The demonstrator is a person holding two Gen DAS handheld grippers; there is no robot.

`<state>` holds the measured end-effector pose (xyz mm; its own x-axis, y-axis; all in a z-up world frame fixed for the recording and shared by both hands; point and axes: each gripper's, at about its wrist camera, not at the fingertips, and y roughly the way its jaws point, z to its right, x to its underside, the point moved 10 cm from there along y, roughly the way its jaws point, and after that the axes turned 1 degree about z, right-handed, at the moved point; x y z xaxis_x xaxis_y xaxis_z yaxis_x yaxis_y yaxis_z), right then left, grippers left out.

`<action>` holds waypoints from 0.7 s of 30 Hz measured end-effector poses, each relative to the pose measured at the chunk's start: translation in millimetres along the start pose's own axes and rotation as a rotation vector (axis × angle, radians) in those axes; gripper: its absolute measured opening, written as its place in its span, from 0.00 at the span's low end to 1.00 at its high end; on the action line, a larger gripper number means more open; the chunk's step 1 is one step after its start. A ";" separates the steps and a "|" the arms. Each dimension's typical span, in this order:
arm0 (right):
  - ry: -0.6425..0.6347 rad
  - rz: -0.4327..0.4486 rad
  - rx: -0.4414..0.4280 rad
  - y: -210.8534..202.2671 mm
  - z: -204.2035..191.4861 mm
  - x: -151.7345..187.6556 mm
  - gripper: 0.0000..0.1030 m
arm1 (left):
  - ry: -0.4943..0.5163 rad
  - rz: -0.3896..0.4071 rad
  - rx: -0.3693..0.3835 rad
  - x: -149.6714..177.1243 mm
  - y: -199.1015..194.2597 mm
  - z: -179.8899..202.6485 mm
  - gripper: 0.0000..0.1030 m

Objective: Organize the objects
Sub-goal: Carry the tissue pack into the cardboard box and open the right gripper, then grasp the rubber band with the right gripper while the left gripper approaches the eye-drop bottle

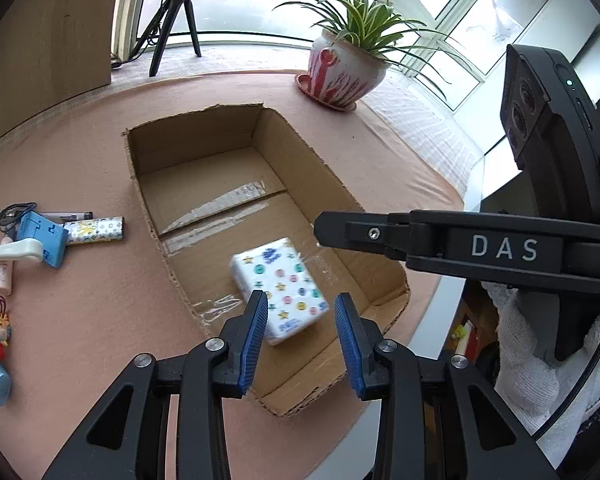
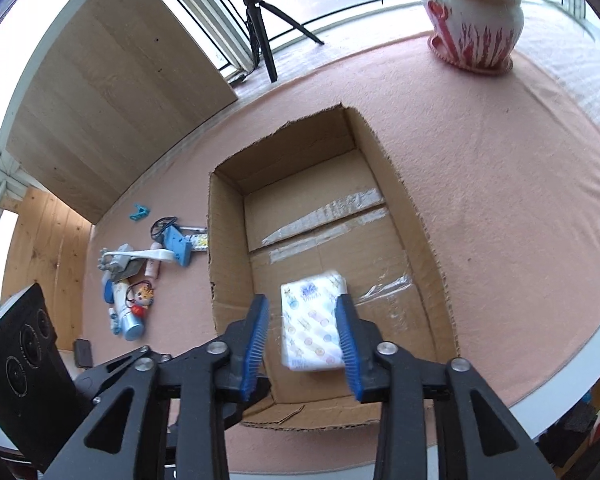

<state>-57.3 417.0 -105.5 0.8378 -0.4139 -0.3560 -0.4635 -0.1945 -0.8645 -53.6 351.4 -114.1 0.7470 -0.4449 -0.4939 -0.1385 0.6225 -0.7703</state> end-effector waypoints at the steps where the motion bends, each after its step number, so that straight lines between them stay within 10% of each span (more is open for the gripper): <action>1: -0.003 0.007 -0.001 -1.1 -1.8 -0.6 0.38 | -0.006 0.002 -0.003 2.1 -3.6 -3.1 0.37; 21: -0.139 -0.059 -0.139 35.1 -123.9 21.5 0.40 | -0.303 0.147 -0.227 55.3 -132.6 -180.4 0.42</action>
<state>-91.3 291.0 -99.6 0.8920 -0.2732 -0.3601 -0.4396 -0.3394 -0.8316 -111.2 128.1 -112.1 0.8618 -0.1308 -0.4901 -0.3728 0.4919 -0.7868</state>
